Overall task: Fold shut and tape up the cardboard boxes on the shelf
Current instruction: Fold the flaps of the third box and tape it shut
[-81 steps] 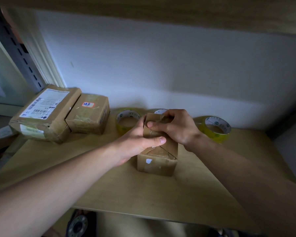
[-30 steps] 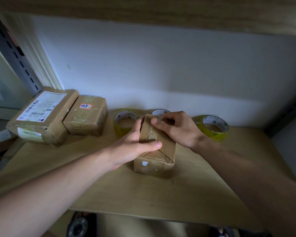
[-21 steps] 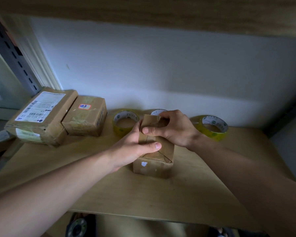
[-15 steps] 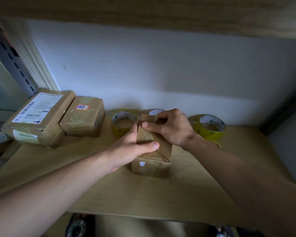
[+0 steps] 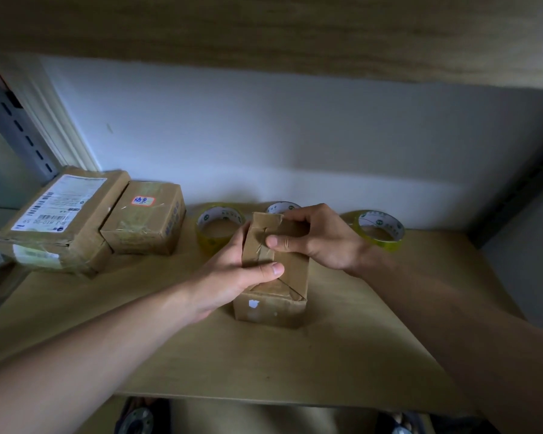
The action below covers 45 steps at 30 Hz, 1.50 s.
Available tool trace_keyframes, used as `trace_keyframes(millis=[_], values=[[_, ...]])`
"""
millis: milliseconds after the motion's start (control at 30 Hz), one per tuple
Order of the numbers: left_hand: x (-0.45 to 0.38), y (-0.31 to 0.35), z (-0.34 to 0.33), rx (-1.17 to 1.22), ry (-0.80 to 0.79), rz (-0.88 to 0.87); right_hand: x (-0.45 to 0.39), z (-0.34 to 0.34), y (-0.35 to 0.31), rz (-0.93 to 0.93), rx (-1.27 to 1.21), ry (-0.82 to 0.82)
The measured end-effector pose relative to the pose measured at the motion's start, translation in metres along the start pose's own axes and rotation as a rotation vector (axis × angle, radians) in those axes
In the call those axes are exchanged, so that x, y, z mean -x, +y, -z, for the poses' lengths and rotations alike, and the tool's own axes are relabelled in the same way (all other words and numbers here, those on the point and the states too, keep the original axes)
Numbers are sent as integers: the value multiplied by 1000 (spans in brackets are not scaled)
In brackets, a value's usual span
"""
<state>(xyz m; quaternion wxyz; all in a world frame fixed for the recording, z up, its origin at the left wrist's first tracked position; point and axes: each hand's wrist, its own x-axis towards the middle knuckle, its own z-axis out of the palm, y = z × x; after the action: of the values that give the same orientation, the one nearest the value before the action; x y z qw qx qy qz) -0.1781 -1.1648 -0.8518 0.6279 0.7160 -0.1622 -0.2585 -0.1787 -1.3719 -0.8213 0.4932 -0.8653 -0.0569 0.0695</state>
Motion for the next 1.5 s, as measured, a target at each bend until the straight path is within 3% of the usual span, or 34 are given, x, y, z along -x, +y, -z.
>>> trace_keyframes(millis=[200,433,733,867,967,1067,1167,1300,1400,1500], values=[[0,1,-3,3,43,19,-8,-10,0,-12,65,196],[3,3,-11,-12,133,8,-2,-11,3,10,65,208],[-8,7,-14,-363,219,0,11,23,25,-3,84,424],[-20,16,1,-360,410,-134,18,31,33,23,152,423],[-32,11,33,-753,525,-254,19,30,33,34,176,415],[-39,-7,54,-1187,399,-130,19,28,31,47,171,405],[-42,-18,58,-1349,265,-43,20,26,27,76,217,381],[-47,-26,71,-1270,275,-169,18,23,18,99,270,363],[-46,-17,73,-1012,371,-200,17,21,15,119,262,378],[-37,0,72,-641,345,-237,17,20,12,151,263,396]])
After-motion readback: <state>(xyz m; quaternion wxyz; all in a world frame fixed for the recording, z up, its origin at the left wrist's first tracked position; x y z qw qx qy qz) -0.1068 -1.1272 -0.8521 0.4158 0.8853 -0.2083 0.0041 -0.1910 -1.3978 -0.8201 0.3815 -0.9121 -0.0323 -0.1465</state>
